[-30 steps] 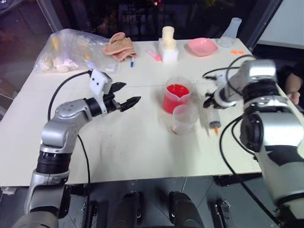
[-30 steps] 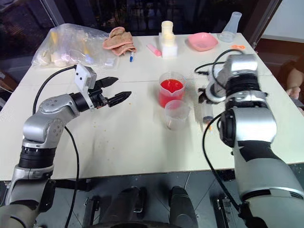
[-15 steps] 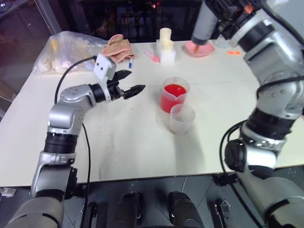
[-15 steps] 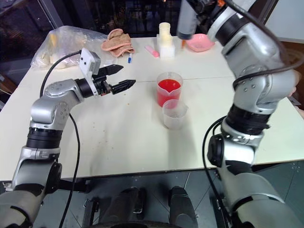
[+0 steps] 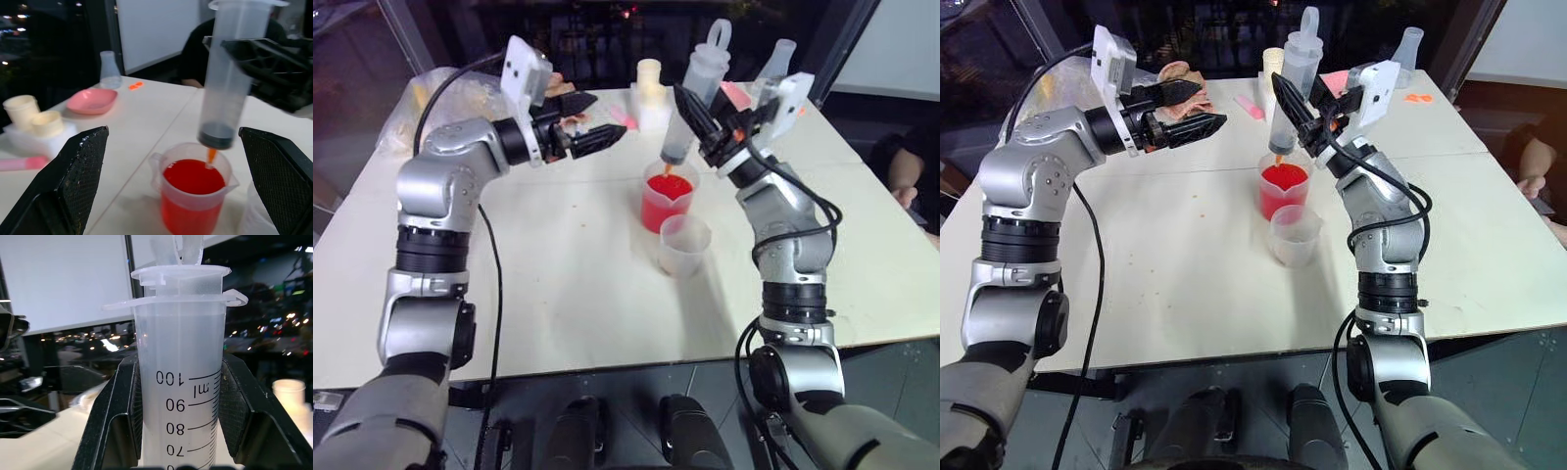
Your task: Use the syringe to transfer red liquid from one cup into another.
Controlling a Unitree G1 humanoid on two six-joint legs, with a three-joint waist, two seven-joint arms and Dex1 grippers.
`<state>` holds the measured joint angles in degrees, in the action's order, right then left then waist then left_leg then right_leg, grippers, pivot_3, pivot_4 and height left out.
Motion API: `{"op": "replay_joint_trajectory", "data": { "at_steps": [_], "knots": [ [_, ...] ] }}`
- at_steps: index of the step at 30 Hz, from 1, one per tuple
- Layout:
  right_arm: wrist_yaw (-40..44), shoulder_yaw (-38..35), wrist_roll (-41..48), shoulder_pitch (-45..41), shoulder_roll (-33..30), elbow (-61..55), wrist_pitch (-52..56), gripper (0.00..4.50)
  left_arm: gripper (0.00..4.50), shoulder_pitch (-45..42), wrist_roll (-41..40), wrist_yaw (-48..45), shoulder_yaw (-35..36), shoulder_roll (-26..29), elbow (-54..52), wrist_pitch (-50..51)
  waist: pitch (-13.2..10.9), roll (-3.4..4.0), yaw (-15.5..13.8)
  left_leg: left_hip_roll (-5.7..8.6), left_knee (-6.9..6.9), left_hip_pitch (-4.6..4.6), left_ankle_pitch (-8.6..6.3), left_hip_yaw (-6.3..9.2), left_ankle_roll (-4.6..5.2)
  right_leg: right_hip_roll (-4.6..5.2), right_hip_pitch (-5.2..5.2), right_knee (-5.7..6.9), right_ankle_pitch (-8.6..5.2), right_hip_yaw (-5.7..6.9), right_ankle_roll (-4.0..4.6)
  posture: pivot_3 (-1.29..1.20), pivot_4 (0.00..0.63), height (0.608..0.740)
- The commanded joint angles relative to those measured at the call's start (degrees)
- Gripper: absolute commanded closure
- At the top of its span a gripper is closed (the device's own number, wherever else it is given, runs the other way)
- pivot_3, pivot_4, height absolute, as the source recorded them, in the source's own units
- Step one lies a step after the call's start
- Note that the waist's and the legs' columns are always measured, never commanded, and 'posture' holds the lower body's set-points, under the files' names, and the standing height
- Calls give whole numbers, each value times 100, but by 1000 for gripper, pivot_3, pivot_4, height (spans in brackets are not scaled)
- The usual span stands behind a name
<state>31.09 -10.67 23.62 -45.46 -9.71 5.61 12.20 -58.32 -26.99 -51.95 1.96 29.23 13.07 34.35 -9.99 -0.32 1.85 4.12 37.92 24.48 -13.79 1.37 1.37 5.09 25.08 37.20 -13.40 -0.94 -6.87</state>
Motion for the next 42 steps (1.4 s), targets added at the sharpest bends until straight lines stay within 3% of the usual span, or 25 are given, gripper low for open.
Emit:
{"op": "replay_joint_trajectory", "data": {
  "at_steps": [1, 9, 21, 32, 42],
  "knots": [
    [37, 152, -142, 24, 89, 201, -491, 3042, 0, -128, -124, -30, 101, 12, -276, 80, 0, 0, 22, 0, 0, 0, 0, 0, 0, 0, 0, 0, 0, -1, 0, 0, 150, 740],
    [66, 386, -349, 179, 200, 841, -997, 3042, 0, -379, -518, -333, 61, -118, -407, 661, -1, -1, 39, 0, -1, 0, 1, 2, -2, 1, 0, 0, 0, -2, 0, 0, 150, 740],
    [144, 428, -426, 92, 112, 1314, -1141, 3042, 0, -657, 83, -282, -281, -870, 667, -290, -1, -1, 27, 1, -1, -1, 3, 3, -6, 0, -2, -2, 0, -2, 1, 0, 150, 740],
    [130, 456, -632, -79, 37, 1862, -1390, 3042, 0, -778, -174, -307, -116, -1149, 423, -35, -2, -2, 58, 0, -3, -1, 2, 3, -5, -1, 0, 0, 0, -4, 1, 0, 150, 740],
    [104, 441, -553, 26, 79, 1608, -1246, 3042, 2658, -783, -6, -82, -182, -1446, 772, -220, -1, -2, 45, 1, -2, -1, 2, 3, -5, 0, -2, -2, 0, -5, 1, 0, 150, 740]
  ]
}}
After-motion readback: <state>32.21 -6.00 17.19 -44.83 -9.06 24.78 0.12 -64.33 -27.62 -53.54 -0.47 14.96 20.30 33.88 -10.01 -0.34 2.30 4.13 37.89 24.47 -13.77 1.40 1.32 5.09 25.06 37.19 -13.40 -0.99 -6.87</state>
